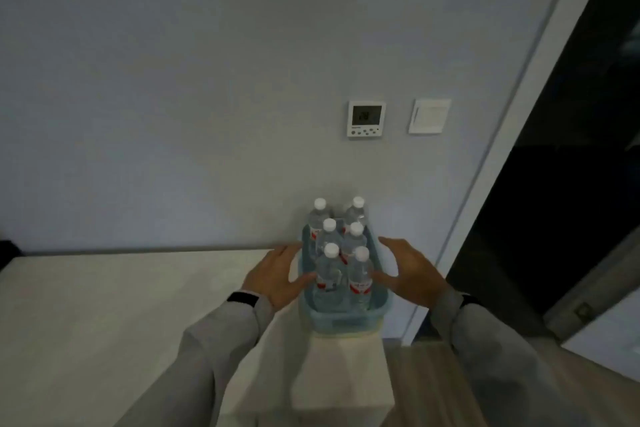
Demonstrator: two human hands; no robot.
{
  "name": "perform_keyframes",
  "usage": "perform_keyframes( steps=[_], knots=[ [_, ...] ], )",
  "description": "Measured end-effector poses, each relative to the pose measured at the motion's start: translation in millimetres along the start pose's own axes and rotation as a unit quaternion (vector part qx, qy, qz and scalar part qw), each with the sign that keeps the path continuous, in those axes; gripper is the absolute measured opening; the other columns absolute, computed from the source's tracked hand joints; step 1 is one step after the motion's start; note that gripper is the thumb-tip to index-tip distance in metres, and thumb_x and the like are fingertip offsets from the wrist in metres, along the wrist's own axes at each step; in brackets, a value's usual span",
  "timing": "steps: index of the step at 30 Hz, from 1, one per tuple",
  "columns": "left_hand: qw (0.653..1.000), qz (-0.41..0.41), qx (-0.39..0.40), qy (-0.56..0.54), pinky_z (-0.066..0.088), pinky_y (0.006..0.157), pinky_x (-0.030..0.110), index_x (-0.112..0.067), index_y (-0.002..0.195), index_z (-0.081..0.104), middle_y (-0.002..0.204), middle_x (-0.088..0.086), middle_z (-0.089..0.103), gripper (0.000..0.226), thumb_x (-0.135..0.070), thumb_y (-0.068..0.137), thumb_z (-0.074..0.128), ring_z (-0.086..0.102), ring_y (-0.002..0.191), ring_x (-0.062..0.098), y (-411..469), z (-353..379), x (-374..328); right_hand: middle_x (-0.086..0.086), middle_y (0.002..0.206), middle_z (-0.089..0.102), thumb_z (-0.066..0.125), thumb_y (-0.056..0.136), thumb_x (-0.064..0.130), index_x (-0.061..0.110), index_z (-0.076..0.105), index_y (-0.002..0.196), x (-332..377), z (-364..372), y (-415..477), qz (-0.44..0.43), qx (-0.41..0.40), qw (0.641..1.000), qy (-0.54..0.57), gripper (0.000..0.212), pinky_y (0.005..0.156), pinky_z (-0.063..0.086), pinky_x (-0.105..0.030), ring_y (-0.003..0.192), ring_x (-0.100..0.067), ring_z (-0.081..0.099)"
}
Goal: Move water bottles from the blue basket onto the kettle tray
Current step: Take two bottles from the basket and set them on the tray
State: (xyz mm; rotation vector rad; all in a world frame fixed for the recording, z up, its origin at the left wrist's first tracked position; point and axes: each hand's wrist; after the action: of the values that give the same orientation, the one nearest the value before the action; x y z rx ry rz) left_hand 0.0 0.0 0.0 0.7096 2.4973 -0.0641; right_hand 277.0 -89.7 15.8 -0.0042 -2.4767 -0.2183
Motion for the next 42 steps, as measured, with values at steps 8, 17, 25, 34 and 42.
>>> perform_keyframes(
  steps=[8, 17, 25, 34, 42],
  knots=[
    [0.983, -0.116, 0.083, -0.118, 0.044, 0.107, 0.035, -0.022, 0.145, 0.042, 0.141, 0.008, 0.051, 0.077, -0.043, 0.079, 0.078, 0.054, 0.127, 0.026, 48, 61, 2, -0.005, 0.141, 0.05, 0.081, 0.079, 0.038, 0.021, 0.043, 0.143, -60, 52, 35, 0.087, 0.099, 0.987, 0.095, 0.077, 0.105, 0.037, -0.026, 0.129, -0.02, 0.049],
    [0.969, -0.14, 0.05, -0.195, 0.052, 0.099, 0.038, -0.028, 0.13, 0.054, 0.129, 0.003, 0.065, 0.074, -0.046, 0.066, 0.087, 0.063, 0.116, 0.02, 69, 102, 7, 0.009, 0.124, 0.064, 0.091, 0.066, 0.036, 0.028, 0.053, 0.128, -87, 83, 54, 0.096, 0.099, 0.973, 0.184, 0.072, 0.084, 0.045, -0.004, 0.112, -0.006, 0.061],
    [0.968, -0.151, 0.006, -0.202, 0.047, 0.084, 0.008, -0.024, 0.128, 0.06, 0.121, -0.004, 0.069, 0.076, -0.045, 0.062, 0.09, 0.065, 0.103, 0.009, 63, 103, 12, 0.02, 0.118, 0.066, 0.089, 0.059, 0.054, 0.036, 0.056, 0.123, -87, 87, 51, 0.094, 0.051, 0.976, 0.189, 0.074, 0.091, 0.052, -0.016, 0.107, 0.004, 0.062],
    [0.958, -0.109, -0.125, -0.235, 0.048, 0.077, 0.004, -0.051, 0.11, 0.058, 0.104, -0.029, 0.066, 0.056, -0.055, 0.061, 0.084, 0.061, 0.094, -0.015, 47, 44, -5, 0.045, 0.115, 0.058, 0.081, 0.056, 0.072, 0.061, 0.05, 0.117, -41, 37, 56, 0.012, -0.041, 0.981, 0.191, 0.069, 0.082, 0.047, -0.002, 0.106, 0.017, 0.058],
    [0.951, -0.098, -0.211, -0.206, 0.056, 0.082, 0.018, -0.026, 0.122, 0.064, 0.106, -0.009, 0.072, 0.068, -0.049, 0.063, 0.086, 0.068, 0.092, 0.005, -10, -37, 26, 0.036, 0.112, 0.065, 0.087, 0.061, 0.053, 0.052, 0.058, 0.117, 59, 24, 64, -0.095, -0.03, 0.976, 0.194, 0.062, 0.085, 0.051, -0.009, 0.103, 0.009, 0.064]
  ],
)
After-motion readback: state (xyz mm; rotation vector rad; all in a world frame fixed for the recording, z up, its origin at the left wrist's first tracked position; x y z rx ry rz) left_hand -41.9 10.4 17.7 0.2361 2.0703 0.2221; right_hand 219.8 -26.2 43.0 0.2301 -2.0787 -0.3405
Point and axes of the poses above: each hand's wrist, its own y-axis towards the middle knuckle, its own z-axis out of the palm, x = y × z
